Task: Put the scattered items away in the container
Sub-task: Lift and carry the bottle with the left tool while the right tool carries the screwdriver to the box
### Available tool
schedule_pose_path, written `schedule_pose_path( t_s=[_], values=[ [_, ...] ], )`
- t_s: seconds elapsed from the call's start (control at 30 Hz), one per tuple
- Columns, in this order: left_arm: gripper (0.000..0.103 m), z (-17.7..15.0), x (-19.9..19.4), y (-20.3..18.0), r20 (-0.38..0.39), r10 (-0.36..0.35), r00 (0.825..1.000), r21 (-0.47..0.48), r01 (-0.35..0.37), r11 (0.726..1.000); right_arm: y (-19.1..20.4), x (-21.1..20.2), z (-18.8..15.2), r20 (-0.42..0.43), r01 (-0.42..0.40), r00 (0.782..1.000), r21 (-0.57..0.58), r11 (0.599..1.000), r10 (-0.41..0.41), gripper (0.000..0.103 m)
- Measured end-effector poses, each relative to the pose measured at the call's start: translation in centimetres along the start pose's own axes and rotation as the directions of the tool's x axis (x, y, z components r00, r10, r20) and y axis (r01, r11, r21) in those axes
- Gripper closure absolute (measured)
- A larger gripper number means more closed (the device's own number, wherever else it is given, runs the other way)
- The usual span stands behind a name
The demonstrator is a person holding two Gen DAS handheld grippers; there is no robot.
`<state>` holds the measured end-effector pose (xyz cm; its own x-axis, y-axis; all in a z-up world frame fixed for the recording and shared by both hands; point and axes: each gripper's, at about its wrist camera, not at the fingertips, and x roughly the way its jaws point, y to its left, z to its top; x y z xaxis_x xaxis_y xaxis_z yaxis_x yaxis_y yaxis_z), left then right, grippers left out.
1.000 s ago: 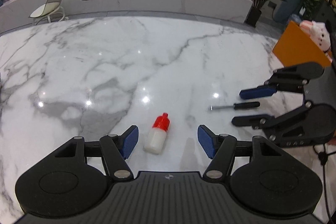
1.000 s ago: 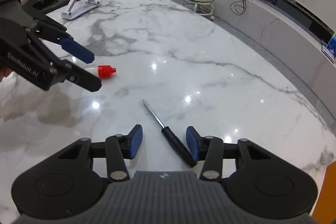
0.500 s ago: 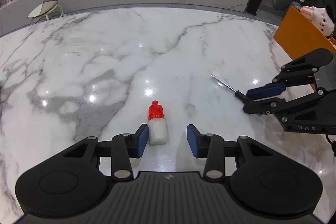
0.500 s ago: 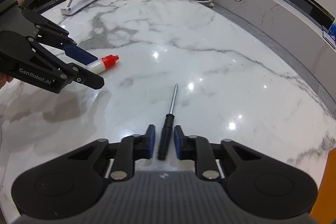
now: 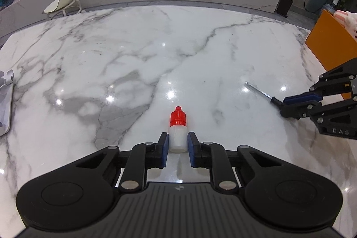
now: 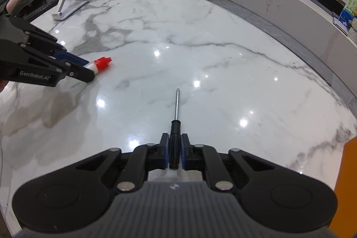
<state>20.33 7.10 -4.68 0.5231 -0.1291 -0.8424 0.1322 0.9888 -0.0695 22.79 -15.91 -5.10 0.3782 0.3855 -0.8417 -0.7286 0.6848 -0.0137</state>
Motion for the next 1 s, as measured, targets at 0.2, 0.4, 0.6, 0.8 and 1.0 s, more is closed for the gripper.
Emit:
schedule_pose_path(
  t_s=[0.2, 0.4, 0.6, 0.8, 1.0],
  values=[
    [0.082, 0.1, -0.5, -0.6, 0.007, 0.014, 1.000, 0.014, -0.014, 1.000, -0.5, -1.1, -0.2, 0.016, 0.015, 1.000, 0.017, 1.000, -0.015, 0.092],
    [0.082, 0.2, -0.8, -1.0, 0.012, 0.024, 1.000, 0.027, -0.024, 0.999, -1.0, -2.2, -0.2, 0.034, 0.032, 0.999, 0.039, 0.999, -0.033, 0.092],
    [0.082, 0.4, -1.3, -1.4, 0.023, 0.032, 0.999, 0.032, -0.032, 0.999, -1.6, -3.3, -0.2, 0.055, 0.050, 0.997, 0.066, 0.997, -0.054, 0.092],
    [0.082, 1.2, -2.3, -1.2, 0.057, 0.039, 0.998, 0.014, -0.040, 0.999, -2.7, -5.0, 0.2, 0.096, 0.071, 0.992, 0.117, 0.991, -0.082, 0.092],
    [0.082, 2.2, -4.0, -0.6, 0.106, 0.041, 0.994, -0.027, -0.039, 0.999, -3.4, -7.2, 0.7, 0.150, 0.084, 0.982, 0.176, 0.981, -0.111, 0.092]
  ],
)
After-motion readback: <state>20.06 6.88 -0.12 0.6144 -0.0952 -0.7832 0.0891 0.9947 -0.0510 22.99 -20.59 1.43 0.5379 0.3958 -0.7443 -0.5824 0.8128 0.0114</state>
